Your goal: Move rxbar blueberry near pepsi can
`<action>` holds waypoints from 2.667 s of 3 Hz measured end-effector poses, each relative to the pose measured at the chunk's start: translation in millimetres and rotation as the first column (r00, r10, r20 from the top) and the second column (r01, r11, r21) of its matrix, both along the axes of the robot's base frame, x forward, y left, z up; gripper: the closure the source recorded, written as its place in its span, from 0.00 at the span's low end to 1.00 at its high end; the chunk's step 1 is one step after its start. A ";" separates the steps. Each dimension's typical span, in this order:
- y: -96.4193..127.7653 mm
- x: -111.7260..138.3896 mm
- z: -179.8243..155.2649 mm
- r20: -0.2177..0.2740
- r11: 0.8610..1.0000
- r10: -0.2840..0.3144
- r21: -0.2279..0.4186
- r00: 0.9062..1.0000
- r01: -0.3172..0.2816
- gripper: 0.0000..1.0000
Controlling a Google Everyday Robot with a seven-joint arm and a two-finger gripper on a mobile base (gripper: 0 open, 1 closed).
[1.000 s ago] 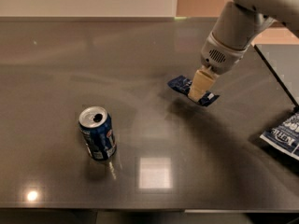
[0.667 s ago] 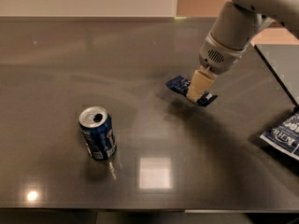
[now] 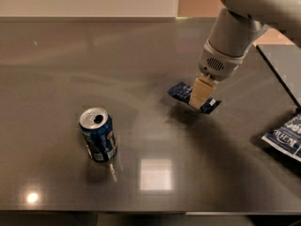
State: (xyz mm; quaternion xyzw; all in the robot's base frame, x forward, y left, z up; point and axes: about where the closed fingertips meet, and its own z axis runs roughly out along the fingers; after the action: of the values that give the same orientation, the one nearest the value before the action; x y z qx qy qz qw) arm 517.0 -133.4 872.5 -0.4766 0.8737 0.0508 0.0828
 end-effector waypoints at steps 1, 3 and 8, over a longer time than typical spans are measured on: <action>4.7 -24.1 -8.7 -0.013 0.998 0.051 -0.041 0.999 -0.052 1.00; 25.0 -67.9 -30.0 -0.067 0.982 0.171 -0.070 0.983 -0.175 1.00; 90.9 -109.3 -29.7 -0.084 0.926 0.372 -0.041 0.924 -0.376 0.62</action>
Offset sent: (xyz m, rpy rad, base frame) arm -0.0751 0.0184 -0.0406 -0.0943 0.0877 0.1779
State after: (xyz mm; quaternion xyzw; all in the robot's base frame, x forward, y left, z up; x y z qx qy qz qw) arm 407.7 -42.5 842.8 -0.6345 0.7703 0.0588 0.0254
